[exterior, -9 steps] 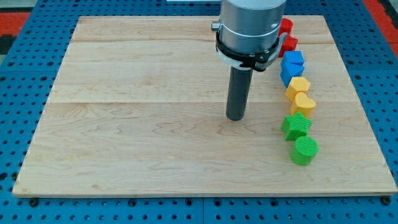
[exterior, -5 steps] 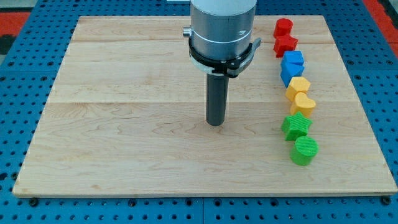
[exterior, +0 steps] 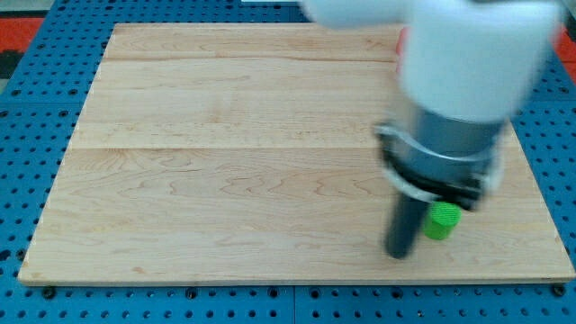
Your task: Place the red circle at the center of the board
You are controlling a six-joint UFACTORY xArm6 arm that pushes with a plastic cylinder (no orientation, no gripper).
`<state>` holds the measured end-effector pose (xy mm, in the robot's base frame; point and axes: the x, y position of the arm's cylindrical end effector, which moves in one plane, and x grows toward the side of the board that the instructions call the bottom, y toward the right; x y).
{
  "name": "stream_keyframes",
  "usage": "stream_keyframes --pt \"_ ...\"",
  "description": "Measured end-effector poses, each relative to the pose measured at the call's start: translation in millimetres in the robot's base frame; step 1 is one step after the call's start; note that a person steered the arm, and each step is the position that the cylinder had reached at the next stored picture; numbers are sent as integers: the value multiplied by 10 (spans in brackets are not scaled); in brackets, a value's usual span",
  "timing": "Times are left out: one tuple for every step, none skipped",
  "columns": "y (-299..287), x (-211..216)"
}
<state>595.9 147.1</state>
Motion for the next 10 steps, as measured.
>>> stream_keyframes --pt "1107 189" --pt "1473 129" --pt "1961 -512" --pt "1982 -1258" --pt "1981 -2182" --pt "1961 -2536" --pt "1803 -2819" --pt "1869 -2819" --pt "1698 -3003" --pt "1402 -3198"
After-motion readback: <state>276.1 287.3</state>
